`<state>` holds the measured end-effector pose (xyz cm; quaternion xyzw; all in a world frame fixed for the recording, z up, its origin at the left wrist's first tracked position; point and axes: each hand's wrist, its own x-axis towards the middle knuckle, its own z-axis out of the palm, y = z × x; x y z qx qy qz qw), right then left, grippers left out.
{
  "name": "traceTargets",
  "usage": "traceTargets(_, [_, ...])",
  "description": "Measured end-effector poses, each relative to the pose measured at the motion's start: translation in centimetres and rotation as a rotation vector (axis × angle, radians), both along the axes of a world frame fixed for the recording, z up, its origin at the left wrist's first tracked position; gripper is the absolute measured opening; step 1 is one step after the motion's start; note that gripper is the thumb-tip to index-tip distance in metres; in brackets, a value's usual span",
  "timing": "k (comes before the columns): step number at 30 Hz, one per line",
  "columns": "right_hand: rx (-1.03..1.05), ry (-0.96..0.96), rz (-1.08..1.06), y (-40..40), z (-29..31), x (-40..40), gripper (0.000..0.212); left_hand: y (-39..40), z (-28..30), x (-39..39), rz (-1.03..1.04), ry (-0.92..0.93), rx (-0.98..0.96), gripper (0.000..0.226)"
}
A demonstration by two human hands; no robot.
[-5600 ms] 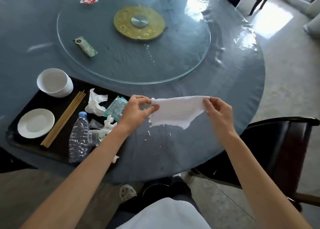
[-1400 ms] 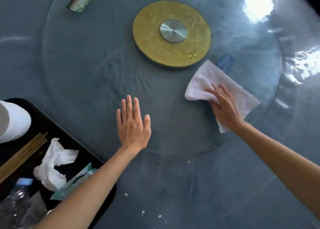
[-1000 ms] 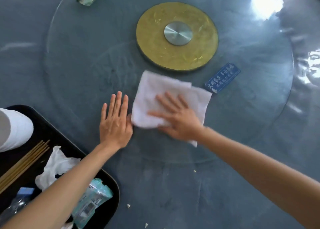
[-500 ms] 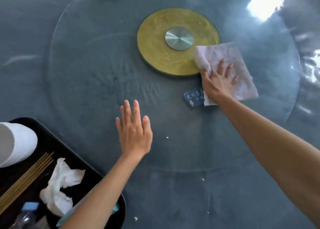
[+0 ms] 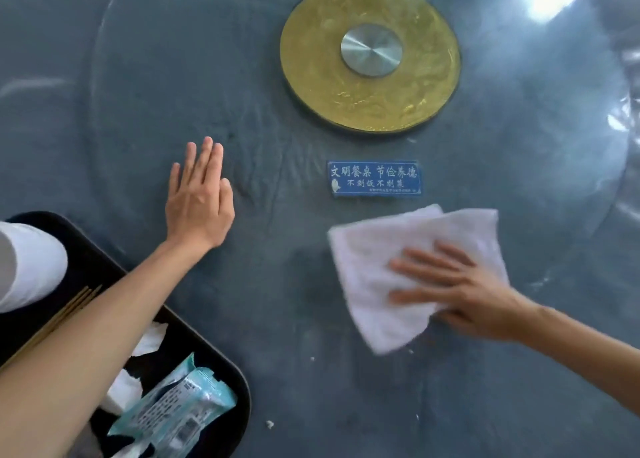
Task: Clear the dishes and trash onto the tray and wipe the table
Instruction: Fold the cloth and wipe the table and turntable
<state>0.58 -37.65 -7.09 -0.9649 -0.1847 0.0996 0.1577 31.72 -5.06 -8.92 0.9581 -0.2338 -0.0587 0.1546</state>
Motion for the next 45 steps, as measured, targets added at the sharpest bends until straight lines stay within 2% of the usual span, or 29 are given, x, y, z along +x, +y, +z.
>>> traceTargets(5, [-0.028,-0.025,-0.975,-5.8,0.6,8.5,0.052,-0.9,0.6,-2.1,0.051,0.016,-0.012,0.055])
traceTargets(7, [-0.044,0.025,-1.211,-5.1,0.5,13.6,0.058,-2.4,1.0,-4.4,0.026,0.037,-0.048,0.055])
traceTargets(9, [-0.037,0.059,-1.284,-3.2,0.6,17.3,0.061,-4.4,1.4,-6.9,0.003,0.072,-0.105,0.056])
traceTargets(10, [-0.054,0.061,-1.237,-2.0,0.5,18.0,0.06,-5.3,1.4,-7.9,0.019,0.095,-0.132,0.056])
traceTargets(12, [-0.082,0.044,-0.986,0.9,0.1,16.9,0.055,-6.5,1.0,-9.0,0.072,0.088,-0.131,0.056])
traceTargets(16, [-0.049,-0.005,-0.29,4.3,-0.8,6.0,0.049,-5.2,0.1,-6.7,0.013,0.014,-0.074,0.059])
traceTargets(18, [-0.067,0.009,-0.104,2.3,-0.8,0.5,0.048,-3.6,-0.1,-4.2,-0.079,0.017,-0.065,0.059])
traceTargets(20, [-0.089,0.026,-0.148,-1.2,-0.3,-2.9,0.048,-2.1,-0.1,-1.6,-0.14,0.001,-0.024,0.057])
traceTargets(23, [-0.078,0.052,-0.612,-6.2,0.6,-2.1,0.048,-2.1,0.2,0.0,-0.111,-0.008,0.073,0.056])
traceTargets(26, [-0.056,0.095,-1.117,-8.2,1.1,5.5,0.053,-4.9,1.1,-3.8,0.081,0.074,0.076,0.061])
traceTargets(28, [-0.049,0.117,-1.286,-7.9,0.9,11.6,0.062,-7.3,1.4,-9.0,0.09,0.119,0.035,0.067])
traceTargets(29, [-0.043,0.12,-1.295,-6.9,0.8,14.3,0.064,-8.3,1.3,-11.9,0.054,0.114,0.016,0.068])
traceTargets(31, [-0.038,0.104,-1.144,-3.2,0.7,18.3,0.063,-9.4,0.9,-15.9,0.018,0.074,0.007,0.067])
traceTargets(33, [-0.049,0.069,-0.855,1.8,0.2,19.3,0.057,-9.3,0.3,-16.5,0.032,0.028,0.036,0.065])
traceTargets(35, [-0.041,0.034,-0.622,5.6,-0.4,17.3,0.052,-8.6,-0.2,-15.5,0.036,0.003,0.068,0.065])
traceTargets(37, [-0.031,0.009,-0.539,7.2,-1.0,13.1,0.051,-7.6,-0.7,-14.5,-0.006,-0.026,0.059,0.064])
traceTargets(39, [-0.04,-0.027,-0.499,6.6,-1.4,8.1,0.049,-6.6,-1.1,-13.5,-0.049,-0.063,0.058,0.063])
traceTargets(43, [-0.083,-0.023,-0.284,1.0,-1.0,-0.7,0.049,-4.4,-1.4,-10.5,-0.12,-0.084,0.085,0.067])
traceTargets(45, [-0.088,0.006,-0.341,-2.7,-0.6,-2.0,0.05,-3.3,-1.4,-8.7,-0.154,-0.076,0.079,0.068])
